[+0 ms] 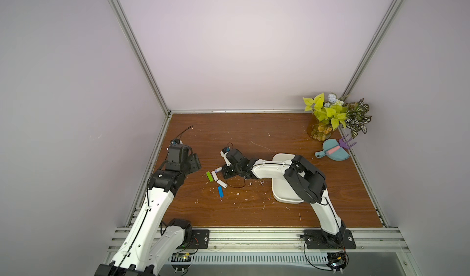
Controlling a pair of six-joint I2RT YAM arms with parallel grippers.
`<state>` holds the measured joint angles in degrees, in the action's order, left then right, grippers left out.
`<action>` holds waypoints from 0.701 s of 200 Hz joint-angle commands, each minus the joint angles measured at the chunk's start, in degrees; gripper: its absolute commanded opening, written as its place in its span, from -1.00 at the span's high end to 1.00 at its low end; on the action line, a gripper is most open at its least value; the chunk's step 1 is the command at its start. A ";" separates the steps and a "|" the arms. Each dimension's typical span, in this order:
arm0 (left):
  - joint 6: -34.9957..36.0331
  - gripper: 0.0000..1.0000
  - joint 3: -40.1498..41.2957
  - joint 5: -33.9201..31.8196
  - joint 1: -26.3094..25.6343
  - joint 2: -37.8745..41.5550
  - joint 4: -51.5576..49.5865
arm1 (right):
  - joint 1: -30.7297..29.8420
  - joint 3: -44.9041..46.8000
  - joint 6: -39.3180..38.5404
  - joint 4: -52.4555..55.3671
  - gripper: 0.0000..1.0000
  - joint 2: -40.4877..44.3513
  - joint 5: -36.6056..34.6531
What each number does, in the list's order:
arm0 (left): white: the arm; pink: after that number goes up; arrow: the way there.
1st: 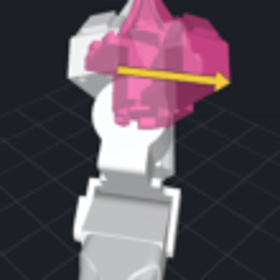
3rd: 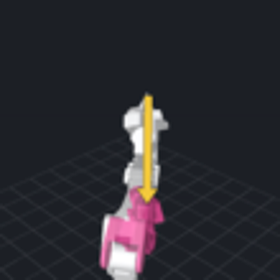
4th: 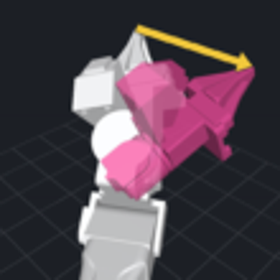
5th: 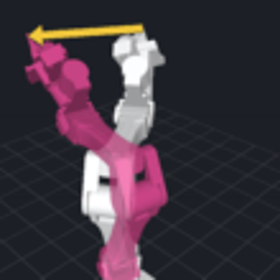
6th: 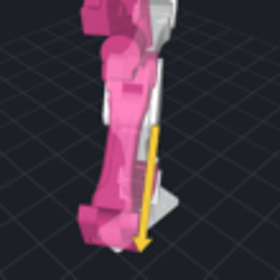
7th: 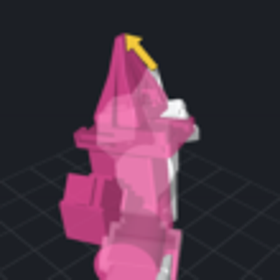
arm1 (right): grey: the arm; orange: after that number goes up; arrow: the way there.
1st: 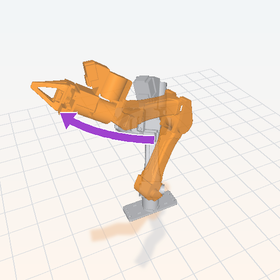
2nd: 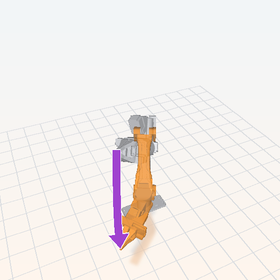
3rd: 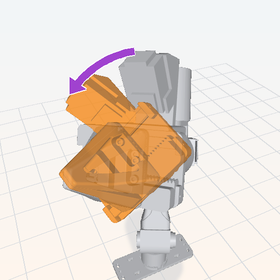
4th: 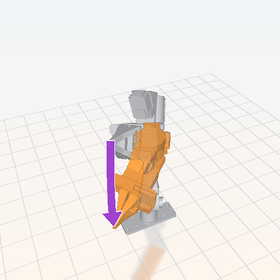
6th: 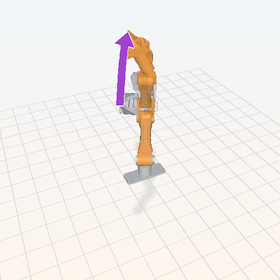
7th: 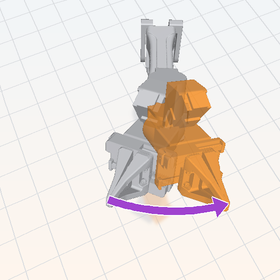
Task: Put the usb flash drive into the storage box
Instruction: Pick up the USB flash from the center of the board.
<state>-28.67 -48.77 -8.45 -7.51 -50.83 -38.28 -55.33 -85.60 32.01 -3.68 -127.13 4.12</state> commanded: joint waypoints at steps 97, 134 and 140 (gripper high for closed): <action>0.13 -0.52 0.64 -1.13 0.56 0.55 0.49 | 0.94 -10.31 2.51 4.33 0.15 -3.76 -5.43; 0.02 -0.52 0.65 -1.35 0.56 0.64 0.47 | -0.62 -9.17 2.80 4.49 -0.05 0.21 -7.81; 0.05 -0.52 0.63 -1.23 0.56 0.73 0.47 | -1.02 -10.01 2.95 5.89 -0.07 0.09 -8.49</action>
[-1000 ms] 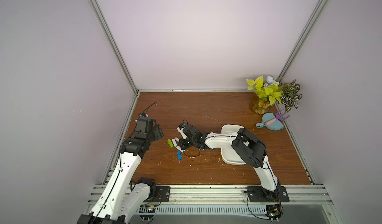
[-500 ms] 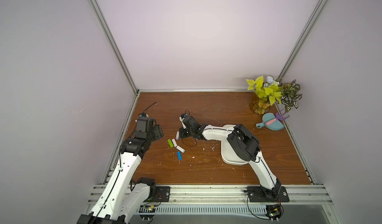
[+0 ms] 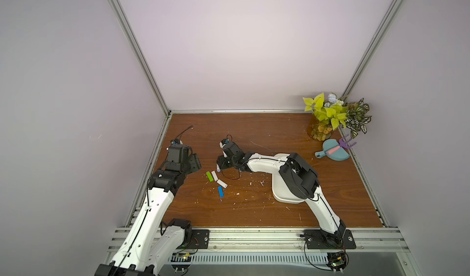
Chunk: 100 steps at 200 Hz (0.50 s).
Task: Put the usb flash drive into the storage box
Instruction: Pick up the USB flash from the center of the board.
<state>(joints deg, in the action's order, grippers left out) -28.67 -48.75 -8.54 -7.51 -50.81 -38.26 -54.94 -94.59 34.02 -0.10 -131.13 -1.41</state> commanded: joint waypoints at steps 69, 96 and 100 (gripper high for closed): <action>0.01 -0.52 0.67 -1.31 0.28 0.97 0.47 | -5.48 -12.89 0.09 17.03 -0.02 -2.67 -10.55; 0.01 -0.53 0.66 -1.26 -0.13 0.94 0.45 | -6.34 -16.69 -0.22 21.22 0.04 -5.24 -12.29; 0.07 -0.53 0.60 -1.30 -0.26 0.97 0.47 | -6.41 -16.99 -0.11 21.68 0.05 -5.56 -12.50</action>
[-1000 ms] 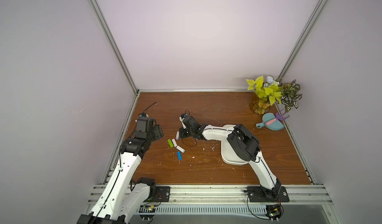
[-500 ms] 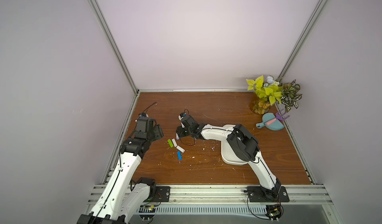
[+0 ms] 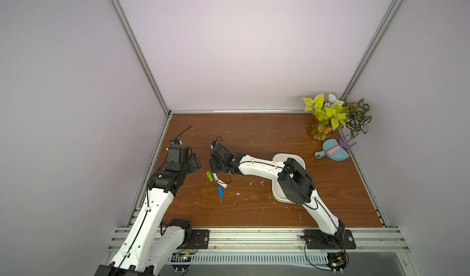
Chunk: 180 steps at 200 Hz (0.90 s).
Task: Put the usb flash drive into the storage box
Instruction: Pick up the USB flash from the center of the board.
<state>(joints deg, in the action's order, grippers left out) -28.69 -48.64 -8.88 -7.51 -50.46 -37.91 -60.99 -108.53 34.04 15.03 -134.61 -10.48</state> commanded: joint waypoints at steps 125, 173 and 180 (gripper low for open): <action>-0.23 -0.53 0.68 -1.92 -2.09 1.48 0.12 | -1.13 -9.65 -2.38 13.06 0.23 -5.32 -7.54; -0.18 -0.53 0.69 -1.93 -2.25 1.51 0.12 | -1.41 -13.31 -3.01 17.21 0.44 -8.62 -7.89; -0.17 -0.53 0.65 -1.94 -2.23 1.49 0.12 | -1.41 -13.29 -3.02 17.61 0.47 -8.59 -7.96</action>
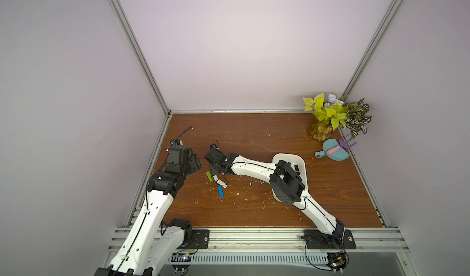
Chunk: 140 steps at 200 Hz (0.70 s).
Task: Put the usb flash drive into the storage box
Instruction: Pick up the USB flash from the center of the board.
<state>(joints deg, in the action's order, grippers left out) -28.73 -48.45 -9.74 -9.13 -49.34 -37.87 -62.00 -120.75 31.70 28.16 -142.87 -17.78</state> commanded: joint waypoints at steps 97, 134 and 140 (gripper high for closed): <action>-0.23 -0.53 0.50 -1.34 -0.72 0.07 0.06 | -0.11 -6.96 -9.60 7.12 0.70 11.38 -4.47; -0.10 -0.54 0.57 -0.72 -0.76 0.04 0.25 | 1.53 12.25 -10.49 3.92 0.70 31.14 -8.85; -0.03 -0.54 0.57 -0.64 -0.81 0.04 0.30 | 2.38 16.46 -9.99 3.37 0.70 35.10 -9.93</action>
<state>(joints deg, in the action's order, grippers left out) -28.73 -48.45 -9.76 -9.34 -49.34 -37.87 -61.67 -114.08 22.87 32.60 -124.11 -21.87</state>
